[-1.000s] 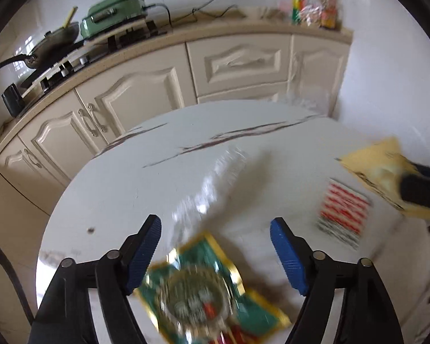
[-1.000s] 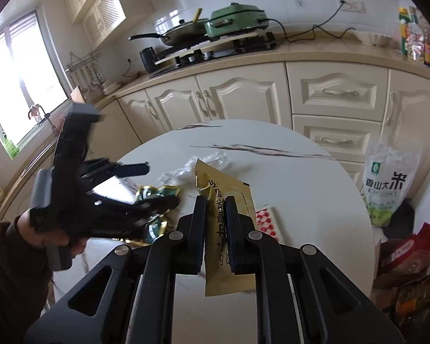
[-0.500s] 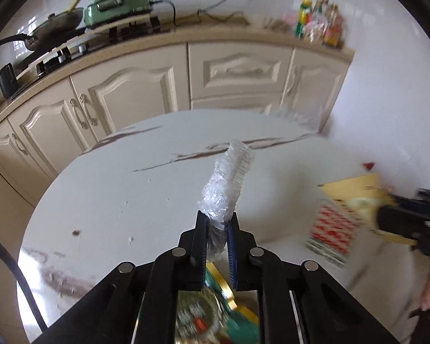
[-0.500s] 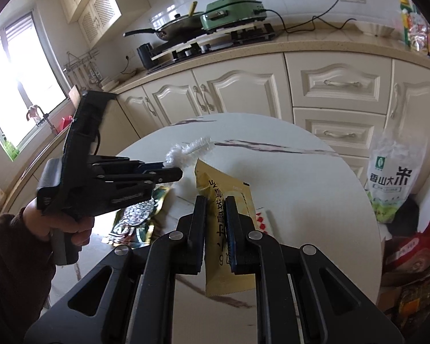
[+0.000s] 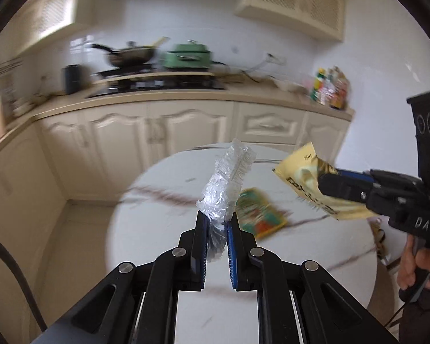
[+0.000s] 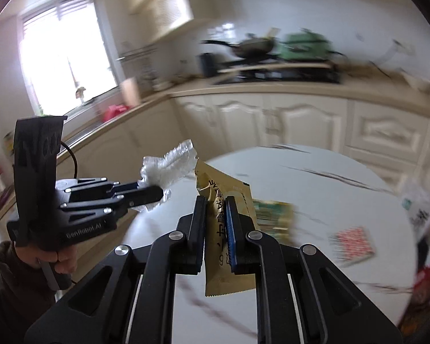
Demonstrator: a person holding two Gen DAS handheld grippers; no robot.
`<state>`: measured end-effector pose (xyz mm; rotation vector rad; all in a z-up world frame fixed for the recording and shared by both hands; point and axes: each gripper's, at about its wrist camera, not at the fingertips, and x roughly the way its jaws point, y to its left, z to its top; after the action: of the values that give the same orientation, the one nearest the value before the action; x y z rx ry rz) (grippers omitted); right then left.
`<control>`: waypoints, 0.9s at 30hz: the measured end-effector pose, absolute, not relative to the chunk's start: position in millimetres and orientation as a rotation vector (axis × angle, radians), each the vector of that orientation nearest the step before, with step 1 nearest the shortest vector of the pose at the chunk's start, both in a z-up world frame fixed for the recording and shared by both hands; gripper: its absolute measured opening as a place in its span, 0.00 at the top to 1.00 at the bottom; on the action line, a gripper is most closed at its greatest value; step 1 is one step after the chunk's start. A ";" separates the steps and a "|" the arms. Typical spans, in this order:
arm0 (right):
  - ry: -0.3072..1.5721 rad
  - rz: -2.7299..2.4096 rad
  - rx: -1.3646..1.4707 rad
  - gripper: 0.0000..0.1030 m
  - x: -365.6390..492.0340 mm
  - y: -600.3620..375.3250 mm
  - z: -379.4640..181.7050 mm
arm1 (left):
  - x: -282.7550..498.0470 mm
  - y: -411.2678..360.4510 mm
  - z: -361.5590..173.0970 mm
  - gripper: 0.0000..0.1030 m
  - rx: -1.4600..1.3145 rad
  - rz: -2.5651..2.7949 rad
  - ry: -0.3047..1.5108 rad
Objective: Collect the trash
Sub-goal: 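Carry wrapper and yellow package to the blue bin and open both grippers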
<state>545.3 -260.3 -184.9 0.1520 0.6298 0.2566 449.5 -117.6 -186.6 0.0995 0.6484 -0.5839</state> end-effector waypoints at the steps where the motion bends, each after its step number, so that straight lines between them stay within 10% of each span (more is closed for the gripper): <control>1: 0.625 0.294 0.144 0.87 545.3 -235.8 -181.5 | 436.8 -95.7 -185.9 0.92 0.089 -0.555 0.644; 11: 0.718 0.625 0.064 0.87 576.0 10.1 -228.7 | 378.4 132.3 -253.4 0.91 -0.059 -0.202 0.755; 27: 1.205 0.600 0.137 0.87 715.1 102.7 -536.2 | 483.5 211.3 -522.7 0.91 -0.312 -0.095 1.260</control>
<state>715.1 102.7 -536.2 0.1369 1.2054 0.6004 483.5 211.3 -522.7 -0.3123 1.2599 -0.0947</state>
